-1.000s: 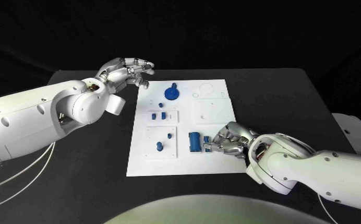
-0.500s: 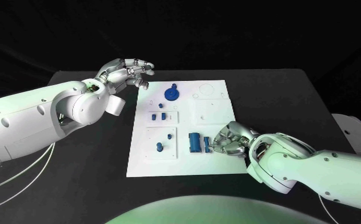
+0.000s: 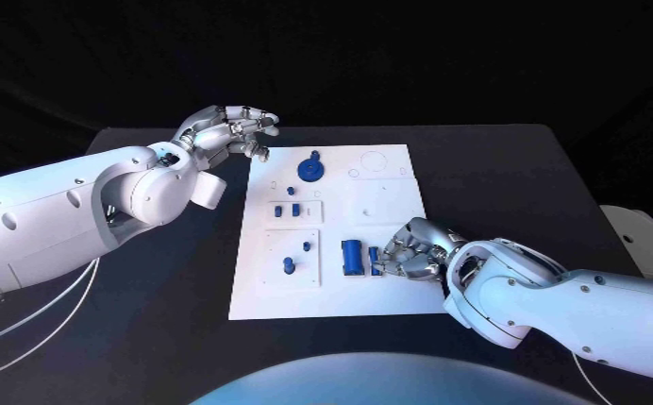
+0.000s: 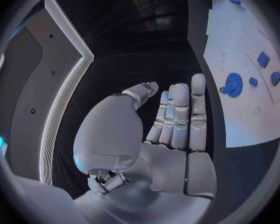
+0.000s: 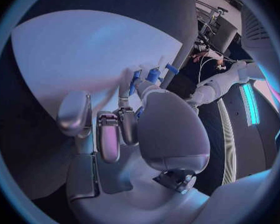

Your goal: Assemble the parts on the task board

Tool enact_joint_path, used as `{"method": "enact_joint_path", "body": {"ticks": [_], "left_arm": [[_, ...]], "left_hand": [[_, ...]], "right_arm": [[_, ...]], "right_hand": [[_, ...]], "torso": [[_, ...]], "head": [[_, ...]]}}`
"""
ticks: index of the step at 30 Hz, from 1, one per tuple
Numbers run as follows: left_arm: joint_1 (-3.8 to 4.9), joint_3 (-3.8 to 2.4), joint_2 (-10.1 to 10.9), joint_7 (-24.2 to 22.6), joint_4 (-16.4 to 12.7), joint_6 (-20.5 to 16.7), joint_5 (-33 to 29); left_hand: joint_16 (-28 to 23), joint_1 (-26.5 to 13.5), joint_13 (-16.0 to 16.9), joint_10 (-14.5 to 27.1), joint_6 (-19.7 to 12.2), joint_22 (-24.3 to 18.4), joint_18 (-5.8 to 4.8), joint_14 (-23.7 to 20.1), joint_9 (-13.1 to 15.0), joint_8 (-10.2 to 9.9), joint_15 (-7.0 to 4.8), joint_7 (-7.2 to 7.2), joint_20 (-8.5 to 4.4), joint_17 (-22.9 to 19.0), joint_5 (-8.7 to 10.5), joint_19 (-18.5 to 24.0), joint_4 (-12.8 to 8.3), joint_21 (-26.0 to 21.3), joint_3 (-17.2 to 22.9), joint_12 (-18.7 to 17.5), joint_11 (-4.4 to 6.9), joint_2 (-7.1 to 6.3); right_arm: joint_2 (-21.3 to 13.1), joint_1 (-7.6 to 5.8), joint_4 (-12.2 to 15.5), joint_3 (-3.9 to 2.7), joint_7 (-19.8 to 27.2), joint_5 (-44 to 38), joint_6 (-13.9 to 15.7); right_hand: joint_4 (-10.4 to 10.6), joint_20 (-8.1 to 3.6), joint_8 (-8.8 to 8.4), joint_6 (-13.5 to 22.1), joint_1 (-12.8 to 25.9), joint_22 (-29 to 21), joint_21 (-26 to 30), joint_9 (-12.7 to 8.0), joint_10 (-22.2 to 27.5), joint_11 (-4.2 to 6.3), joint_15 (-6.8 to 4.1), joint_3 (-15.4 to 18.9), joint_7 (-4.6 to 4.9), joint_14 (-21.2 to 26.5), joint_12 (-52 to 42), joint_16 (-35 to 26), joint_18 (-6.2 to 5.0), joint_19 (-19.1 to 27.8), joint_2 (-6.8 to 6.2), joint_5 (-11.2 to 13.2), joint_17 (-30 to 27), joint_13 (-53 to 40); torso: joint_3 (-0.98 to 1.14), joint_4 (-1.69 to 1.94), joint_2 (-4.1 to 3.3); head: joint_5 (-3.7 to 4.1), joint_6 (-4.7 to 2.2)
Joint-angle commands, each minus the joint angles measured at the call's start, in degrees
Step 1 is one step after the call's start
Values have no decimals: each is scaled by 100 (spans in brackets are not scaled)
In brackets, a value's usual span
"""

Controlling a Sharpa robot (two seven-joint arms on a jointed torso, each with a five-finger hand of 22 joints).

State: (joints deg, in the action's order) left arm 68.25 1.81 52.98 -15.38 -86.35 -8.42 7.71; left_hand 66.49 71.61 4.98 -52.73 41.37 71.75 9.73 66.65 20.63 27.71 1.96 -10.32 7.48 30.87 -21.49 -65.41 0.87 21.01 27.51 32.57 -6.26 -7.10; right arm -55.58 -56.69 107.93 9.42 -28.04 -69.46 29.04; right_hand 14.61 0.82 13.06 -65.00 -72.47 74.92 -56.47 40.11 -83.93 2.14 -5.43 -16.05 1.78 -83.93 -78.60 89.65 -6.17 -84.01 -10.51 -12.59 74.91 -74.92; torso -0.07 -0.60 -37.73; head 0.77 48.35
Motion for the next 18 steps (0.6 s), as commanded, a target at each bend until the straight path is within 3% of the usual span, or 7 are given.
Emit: {"method": "enact_joint_path", "body": {"ticks": [1, 5, 6, 12, 15, 18], "left_arm": [[-1, -2, -13, -42, -1, 79, -8], [-9, 4, -21, -50, 15, 72, -9], [-12, 6, -25, -55, 24, 69, -11], [-51, 18, -65, -112, 126, -1, -196], [-85, 32, -81, -206, 187, -134, -428], [-117, 39, -107, -395, 269, -288, -484]], "left_hand": [[-23, -41, -8, 20, -41, -6, 63, -49, 5, 23, -8, 8, 28, -7, -35, -4, 36, -23, -9, 31, -1, -33], [-31, -45, -11, 34, -51, -19, 63, -60, 2, 35, -5, 7, 30, -24, -39, -5, 56, -26, -10, 32, -3, -29], [-31, -45, -11, 34, -51, -19, 63, -60, 2, 35, -5, 7, 30, -24, -39, -5, 56, -26, -10, 32, -3, -29], [-34, -46, -11, 35, -52, -21, 63, -64, 2, 37, -4, 6, 31, -32, -39, -5, 59, -27, -11, 32, -4, -29], [-61, -49, -10, 31, -57, -25, 61, -96, 1, 40, -2, 5, 32, -89, -36, 2, 61, -32, -19, 38, -4, -44], [-76, -60, -9, 27, -61, -31, 59, -121, 0, 46, 2, 3, 35, -111, -30, 15, 70, -39, -31, 44, -6, -58]], "right_arm": [[-66, -2, 89, -3, 85, -120, 108], [-163, -104, 176, -16, 279, 20, 293], [-186, -152, 186, -18, 397, 123, 357], [-221, -457, 72, -24, 1624, 821, 720], [-162, -618, -159, -26, 2353, 1171, 918], [-57, -775, -528, -31, 3121, 1918, 1160]], "right_hand": [[135, -11, -13, -55, 122, 775, -7, -4, -125, 8, -12, 40, 8, -589, -4, 6, 71, 17, -64, 0, 1425, -631], [211, -1, -46, -4, 261, 762, 47, -15, -108, -13, 2, 123, 36, -585, 32, -2, 64, 28, -92, -59, 1403, -604], [215, 7, -70, 36, 328, 751, 96, -25, -90, -29, 14, 167, 55, -578, 67, -13, 58, 39, -87, -69, 1372, -578], [205, 83, -244, 369, 469, 585, 808, -90, 185, -144, 108, 265, 187, -474, 602, -190, -40, 226, 20, -100, 926, -171], [186, 132, -276, 451, 372, 392, 1558, -101, 436, -180, 144, 232, 224, -359, 1096, -412, -150, 436, 51, -40, 474, 216], [175, 203, -348, 653, 122, -129, 3320, -117, 1154, -260, 207, 102, 320, -99, 2430, -941, -375, 962, 22, -72, -376, 1257]], "torso": [[2, -6, 12], [-9, -8, 33], [-10, -11, 37], [-40, -30, 112], [-51, -57, 148], [-56, -75, 192]], "head": [[-4, -25], [5, -60], [12, -96], [19, -192], [18, -316], [-6, -471]]}}
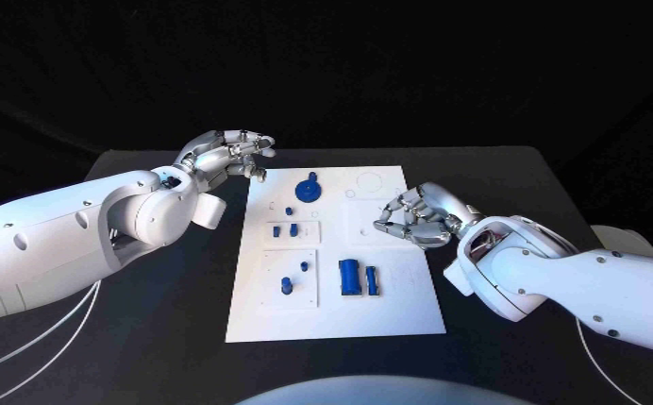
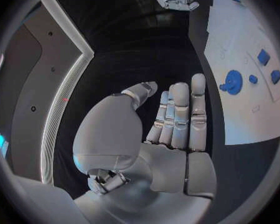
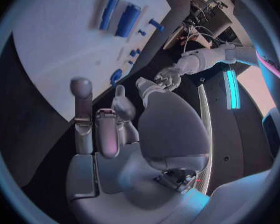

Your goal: Assemble the parts on the task board

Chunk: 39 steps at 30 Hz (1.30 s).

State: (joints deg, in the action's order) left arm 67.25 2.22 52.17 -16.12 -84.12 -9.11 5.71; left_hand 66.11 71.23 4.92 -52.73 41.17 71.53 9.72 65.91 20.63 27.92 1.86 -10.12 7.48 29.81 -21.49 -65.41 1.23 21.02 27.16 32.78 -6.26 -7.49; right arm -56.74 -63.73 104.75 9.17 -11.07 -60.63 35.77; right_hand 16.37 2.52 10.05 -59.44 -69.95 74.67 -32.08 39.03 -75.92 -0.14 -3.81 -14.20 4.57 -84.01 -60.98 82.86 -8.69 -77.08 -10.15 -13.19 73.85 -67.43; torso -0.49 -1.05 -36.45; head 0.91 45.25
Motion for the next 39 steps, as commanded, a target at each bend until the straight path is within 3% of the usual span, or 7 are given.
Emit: {"method": "enact_joint_path", "body": {"ticks": [1, 4, 18, 19, 26, 27, 39], "left_arm": [[-28, -1, -40, -390, 83, -265, -259], [-71, 1, -122, -596, 235, -381, -240], [-300, -3, -683, -1077, 1044, -689, -915], [-297, 3, -657, -759, 1005, -544, -570], [-343, -22, -667, -826, 828, -873, -570], [-355, -29, -670, -845, 779, -965, -570], [-601, -163, -725, -1208, -168, -2729, -571]], "left_hand": [[-41, -24, -3, 26, -42, -11, 59, -53, 0, 26, 12, -17, 36, -10, -29, 18, 38, -41, 3, 24, -7, -20], [-162, -47, -8, 20, -61, -79, 54, -275, -11, 65, 37, -17, 58, -50, 206, 167, 108, -140, -45, 39, -14, -48], [-3215, 170, -133, 526, -484, -2189, -21, -2060, -366, 44, 618, -316, 569, -1294, 534, 1529, 754, -1734, -588, -798, -444, -63], [-6611, -2040, -492, 5273, -4117, -7153, -972, -6591, -2063, -2792, -186, 1012, -748, -2981, 2149, 6541, -123, -2102, -2716, -3278, 626, 749], [-6611, -3093, -492, 5273, -4117, -7153, -972, -6591, -2063, -2792, -186, 1012, -748, -2981, 2149, 6541, -123, -2102, -2716, -3278, 626, 749], [-6611, -7123, -492, 5273, -4117, -7153, -972, -6591, -2063, -2792, -186, 1012, -748, -2981, 2149, 6541, -123, -2102, -2716, -3278, 626, 749], [-6611, -7123, -492, 5273, -4117, -7153, -972, -6591, -2063, -2792, -186, 1012, -748, -2981, 2149, 6541, -123, -2102, -2716, -3278, 626, 749]], "right_arm": [[99, -113, -338, -11, 1668, 1371, 514], [261, -225, -780, -26, 2348, 2389, 415], [1503, -384, -3283, -104, 3585, 4999, -1116], [1462, -382, -3205, -100, 3090, 4168, -558], [1417, -254, -2905, -242, 3264, 4497, -316], [1405, -218, -2822, -282, 3312, 4589, -249], [1226, 296, -1621, -851, 4005, 5908, 721]], "right_hand": [[5, 89, -89, 206, -207, -333, 1350, -25, 1020, -86, 97, -150, 98, 152, 1931, -734, -155, 485, -40, 28, -893, 1489], [-51, 297, -239, 501, -525, -999, 2107, -138, 1571, -313, 342, -482, 309, 1474, 2997, -3182, -132, 1035, -91, 144, -3473, 2386], [-438, 1272, -464, 980, -552, -4055, 2847, -956, 2245, -1063, 1261, -378, 883, 3203, 5331, -6830, -176, 2964, 91, 240, -5105, 5246], [-1637, -252, -1005, 5944, 1712, -7467, 3208, -3903, 7592, 14, 381, 1420, -457, 8401, 6098, -8286, 869, 7708, 1015, 1319, -7385, 6743], [-1637, -252, -1005, 5944, 2834, -7467, 3208, -3903, 7592, 14, 381, 1420, -457, 8401, 6098, -8286, 869, 7708, 1015, 1319, -7385, 6743], [-1637, -252, -1005, 5944, 6995, -7467, 3208, -3903, 7592, 14, 381, 1420, -457, 8401, 6098, -8286, 869, 7708, 1015, 1319, -7385, 6743], [-1637, -252, -1005, 5944, 6995, -7467, 3208, -3903, 7592, 14, 381, 1420, -457, 8401, 6098, -8286, 869, 7708, 1015, 1319, -7385, 6743]], "torso": [[-11, -35, 74], [2, -38, 121], [113, -37, 316], [69, -52, 274], [60, 19, 389], [58, 38, 419], [49, 105, 527]], "head": [[-23, -204], [-20, -366], [-105, -767], [-86, -723], [-88, -888], [-89, -932], [-91, -1087]]}}
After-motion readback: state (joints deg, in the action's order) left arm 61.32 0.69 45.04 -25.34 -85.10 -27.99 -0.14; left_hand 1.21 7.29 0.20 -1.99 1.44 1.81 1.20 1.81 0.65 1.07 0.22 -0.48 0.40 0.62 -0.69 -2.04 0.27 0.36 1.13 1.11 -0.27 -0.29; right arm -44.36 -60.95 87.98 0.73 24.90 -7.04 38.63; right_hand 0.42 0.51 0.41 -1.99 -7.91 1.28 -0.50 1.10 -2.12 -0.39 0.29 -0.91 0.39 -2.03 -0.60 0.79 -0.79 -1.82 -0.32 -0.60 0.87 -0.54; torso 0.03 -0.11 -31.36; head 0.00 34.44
